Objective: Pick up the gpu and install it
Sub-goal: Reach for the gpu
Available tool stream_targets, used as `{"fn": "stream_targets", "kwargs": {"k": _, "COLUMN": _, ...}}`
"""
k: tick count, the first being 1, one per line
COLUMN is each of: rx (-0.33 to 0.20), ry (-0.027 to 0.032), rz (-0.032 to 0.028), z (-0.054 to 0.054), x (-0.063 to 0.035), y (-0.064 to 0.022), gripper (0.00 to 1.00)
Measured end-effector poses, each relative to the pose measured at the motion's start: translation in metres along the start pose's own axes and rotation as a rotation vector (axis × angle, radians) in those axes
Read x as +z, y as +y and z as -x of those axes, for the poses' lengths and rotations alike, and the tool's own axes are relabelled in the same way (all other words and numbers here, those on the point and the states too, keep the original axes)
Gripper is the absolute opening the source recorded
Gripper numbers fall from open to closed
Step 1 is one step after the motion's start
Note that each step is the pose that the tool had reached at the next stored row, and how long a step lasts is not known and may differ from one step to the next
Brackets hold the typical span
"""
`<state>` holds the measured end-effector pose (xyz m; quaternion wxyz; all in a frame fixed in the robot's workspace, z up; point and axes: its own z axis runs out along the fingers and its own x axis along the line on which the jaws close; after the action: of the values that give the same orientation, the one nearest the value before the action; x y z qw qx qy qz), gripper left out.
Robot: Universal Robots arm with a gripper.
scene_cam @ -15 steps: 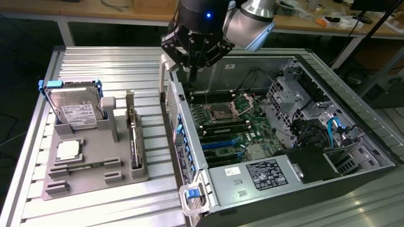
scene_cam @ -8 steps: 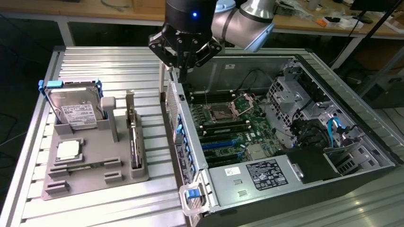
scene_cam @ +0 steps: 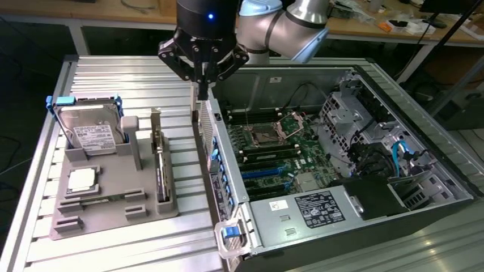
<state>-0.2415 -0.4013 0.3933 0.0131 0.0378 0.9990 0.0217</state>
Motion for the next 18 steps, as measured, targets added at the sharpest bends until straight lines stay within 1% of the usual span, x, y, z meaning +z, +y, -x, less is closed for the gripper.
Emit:
{"fn": "stream_targets", "kwargs": {"k": 16, "rx": 0.000, "ry": 0.0000, "rz": 0.0000, "z": -0.048, "x": -0.0013, "y": -0.0053, "gripper": 0.11}}
{"fn": "stream_targets", "kwargs": {"k": 18, "rx": 0.000, "ry": 0.0001, "rz": -0.0001, "z": -0.056, "x": -0.0016, "y": -0.0062, "gripper": 0.11}}
